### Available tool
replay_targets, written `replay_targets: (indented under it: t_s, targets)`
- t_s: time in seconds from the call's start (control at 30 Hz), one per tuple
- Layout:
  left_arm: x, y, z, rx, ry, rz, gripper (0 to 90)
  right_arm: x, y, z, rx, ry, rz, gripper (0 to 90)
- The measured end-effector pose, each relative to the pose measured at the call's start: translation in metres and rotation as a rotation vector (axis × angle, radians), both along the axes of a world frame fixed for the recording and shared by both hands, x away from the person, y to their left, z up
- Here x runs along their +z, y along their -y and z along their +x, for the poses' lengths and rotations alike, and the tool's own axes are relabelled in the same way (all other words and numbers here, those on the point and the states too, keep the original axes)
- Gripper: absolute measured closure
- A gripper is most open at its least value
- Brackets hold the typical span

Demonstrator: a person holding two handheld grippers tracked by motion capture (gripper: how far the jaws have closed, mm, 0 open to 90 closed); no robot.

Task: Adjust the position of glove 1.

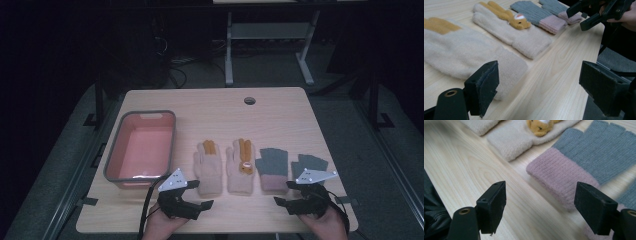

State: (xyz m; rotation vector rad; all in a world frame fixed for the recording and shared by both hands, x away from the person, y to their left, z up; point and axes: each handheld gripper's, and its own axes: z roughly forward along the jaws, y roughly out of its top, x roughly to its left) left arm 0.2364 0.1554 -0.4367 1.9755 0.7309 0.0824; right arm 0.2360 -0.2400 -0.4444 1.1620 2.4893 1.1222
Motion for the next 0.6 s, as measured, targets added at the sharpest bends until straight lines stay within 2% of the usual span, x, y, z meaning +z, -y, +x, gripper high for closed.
replay_targets:
  t_s: [0.23,0.33,0.6]
  targets:
    - [0.001,-0.003,0.0,-0.007,0.004,-0.007,16.2,0.001,0.005,0.001,-0.019,-0.013,0.011,24.5]
    - [0.002,-0.004,-0.003,-0.008,0.009,-0.006,16.3,0.006,0.001,0.003,-0.015,-0.001,0.001,24.1]
    - [0.002,-0.002,-0.003,-0.009,0.008,0.002,16.3,0.015,-0.011,0.007,0.035,0.002,-0.018,23.5]
